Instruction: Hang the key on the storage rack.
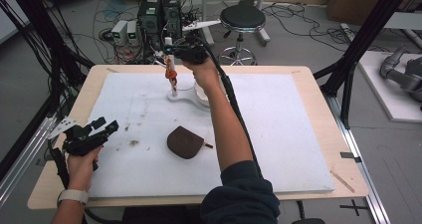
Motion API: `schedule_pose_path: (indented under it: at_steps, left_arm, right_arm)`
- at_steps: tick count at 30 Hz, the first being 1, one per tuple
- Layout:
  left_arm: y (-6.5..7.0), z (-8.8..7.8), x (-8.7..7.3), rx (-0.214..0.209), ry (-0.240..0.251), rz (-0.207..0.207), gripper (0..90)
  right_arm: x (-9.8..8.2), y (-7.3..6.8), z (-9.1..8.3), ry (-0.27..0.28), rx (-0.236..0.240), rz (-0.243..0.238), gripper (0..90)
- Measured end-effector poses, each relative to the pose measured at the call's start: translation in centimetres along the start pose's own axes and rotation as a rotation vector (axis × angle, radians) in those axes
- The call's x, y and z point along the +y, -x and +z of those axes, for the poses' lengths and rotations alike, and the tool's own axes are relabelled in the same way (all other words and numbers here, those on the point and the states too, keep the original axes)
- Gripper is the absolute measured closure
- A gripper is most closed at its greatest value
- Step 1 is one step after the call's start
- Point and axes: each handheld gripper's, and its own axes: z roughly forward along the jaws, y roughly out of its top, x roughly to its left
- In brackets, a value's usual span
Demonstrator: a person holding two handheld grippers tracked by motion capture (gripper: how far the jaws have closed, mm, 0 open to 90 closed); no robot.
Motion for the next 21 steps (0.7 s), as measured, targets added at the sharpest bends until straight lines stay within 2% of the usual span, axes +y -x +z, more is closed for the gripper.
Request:
schedule_pose_path:
  at_steps: [1,3,4,5,8,17,20,21]
  left_arm:
    - [0.0,0.0,0.0,-0.002,-0.002,0.003,32.2]
    - [0.0,0.0,0.0,-0.003,-0.003,0.003,32.2]
    - [0.0,0.0,0.0,-0.004,-0.003,0.003,32.2]
    - [0.0,0.0,0.0,-0.004,-0.004,0.002,32.2]
    - [0.0,0.0,0.0,-0.004,-0.003,0.002,32.2]
    - [0.0,0.0,0.0,-0.008,-0.003,-0.001,32.2]
    - [-0.1,0.0,0.0,-0.008,-0.003,-0.001,32.2]
    - [-0.1,0.0,0.0,-0.008,-0.004,0.0,32.2]
  right_arm:
    - [0.0,0.0,0.1,-0.003,-0.004,0.002,90.0]
    - [0.2,-0.3,0.5,-0.018,-0.05,-0.011,90.0]
    - [0.2,-0.3,0.5,-0.018,-0.05,-0.011,90.0]
    - [0.3,-0.5,0.8,-0.037,-0.084,-0.022,90.0]
    - [0.3,-0.7,1.1,-0.045,-0.111,-0.027,90.0]
    - [0.4,-1.3,2.0,-0.041,-0.217,-0.023,90.0]
    - [0.3,-1.4,2.4,-0.063,-0.243,-0.043,90.0]
    - [0.2,-1.6,2.6,-0.073,-0.256,-0.063,90.0]
